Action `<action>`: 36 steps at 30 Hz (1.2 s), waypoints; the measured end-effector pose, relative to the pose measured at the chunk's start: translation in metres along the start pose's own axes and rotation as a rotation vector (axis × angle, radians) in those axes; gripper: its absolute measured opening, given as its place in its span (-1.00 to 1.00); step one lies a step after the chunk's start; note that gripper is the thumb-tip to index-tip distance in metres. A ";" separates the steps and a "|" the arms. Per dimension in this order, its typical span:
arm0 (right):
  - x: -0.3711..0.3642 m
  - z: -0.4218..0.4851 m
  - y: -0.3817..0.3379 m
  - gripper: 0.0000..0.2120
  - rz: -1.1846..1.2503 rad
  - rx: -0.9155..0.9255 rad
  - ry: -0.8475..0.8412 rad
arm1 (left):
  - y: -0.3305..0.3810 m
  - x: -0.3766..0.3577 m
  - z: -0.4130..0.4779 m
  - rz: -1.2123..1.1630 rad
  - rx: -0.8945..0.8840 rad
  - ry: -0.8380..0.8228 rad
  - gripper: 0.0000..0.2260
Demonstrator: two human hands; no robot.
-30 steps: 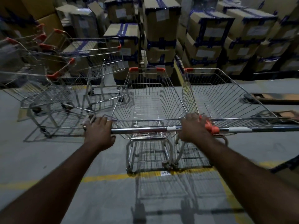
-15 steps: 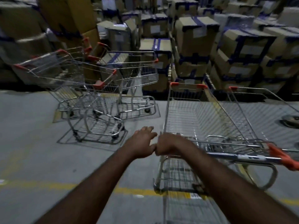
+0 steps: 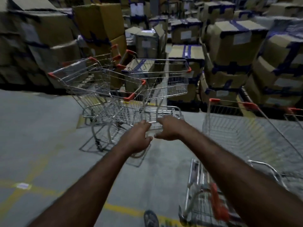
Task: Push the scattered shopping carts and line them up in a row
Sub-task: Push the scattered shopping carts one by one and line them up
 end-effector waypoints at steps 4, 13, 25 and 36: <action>0.009 0.090 -0.003 -0.30 0.047 0.060 0.019 | -0.056 0.023 0.051 0.037 0.103 -0.013 -0.45; 0.026 0.262 -0.038 -0.28 0.071 0.217 -0.033 | -0.181 0.064 0.149 0.042 0.316 0.007 -0.40; 0.033 0.427 -0.086 -0.30 0.096 0.222 -0.057 | -0.334 0.119 0.247 -0.003 0.433 0.117 -0.44; 0.005 0.588 -0.127 -0.34 0.219 0.079 -0.078 | -0.475 0.148 0.380 0.045 0.389 0.018 -0.45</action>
Point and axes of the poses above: each hand's wrist, its own z-axis towards the middle knuckle, its own x-axis out of the back of the hand, y = z × x, the point moved 4 cm from there along z, towards the middle knuckle, and after that the axes turned 9 degrees about x, right-handed, at the moved point
